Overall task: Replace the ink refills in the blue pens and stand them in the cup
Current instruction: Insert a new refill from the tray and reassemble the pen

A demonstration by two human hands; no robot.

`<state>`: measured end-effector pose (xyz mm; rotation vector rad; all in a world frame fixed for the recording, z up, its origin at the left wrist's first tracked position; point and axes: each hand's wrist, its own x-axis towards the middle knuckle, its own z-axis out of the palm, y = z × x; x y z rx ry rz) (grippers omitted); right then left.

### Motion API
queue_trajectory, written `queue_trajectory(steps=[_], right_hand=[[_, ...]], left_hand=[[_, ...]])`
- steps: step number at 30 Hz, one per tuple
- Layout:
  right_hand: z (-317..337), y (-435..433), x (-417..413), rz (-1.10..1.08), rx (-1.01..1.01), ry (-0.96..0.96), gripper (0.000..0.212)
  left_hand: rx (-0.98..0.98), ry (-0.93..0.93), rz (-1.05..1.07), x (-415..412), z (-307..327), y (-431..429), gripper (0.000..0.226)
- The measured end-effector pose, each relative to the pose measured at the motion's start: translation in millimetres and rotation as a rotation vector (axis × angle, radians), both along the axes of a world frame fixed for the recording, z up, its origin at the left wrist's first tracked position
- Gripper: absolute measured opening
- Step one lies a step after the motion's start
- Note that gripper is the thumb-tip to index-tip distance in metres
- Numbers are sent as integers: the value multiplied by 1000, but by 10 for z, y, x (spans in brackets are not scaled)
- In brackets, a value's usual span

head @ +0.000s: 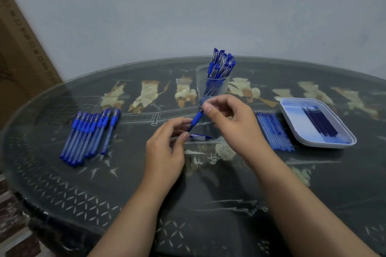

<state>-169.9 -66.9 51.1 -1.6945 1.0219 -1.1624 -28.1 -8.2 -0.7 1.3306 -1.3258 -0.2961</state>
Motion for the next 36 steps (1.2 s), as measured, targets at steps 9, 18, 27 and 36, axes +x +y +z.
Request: queue_trajectory(steps=[9, 18, 27, 36], right_hand=[[-479, -169, 85, 7, -142, 661, 40], [4, -86, -72, -35, 255, -223, 25], [281, 69, -72, -20, 125, -369, 24], [183, 116, 43, -23, -65, -70, 26]], left_hand=[[8, 59, 24, 21, -23, -15, 49], [-14, 0, -35, 13, -5, 21, 57], [-35, -43, -63, 1, -8, 28, 52], [-16, 40, -63, 6, -25, 19, 49]])
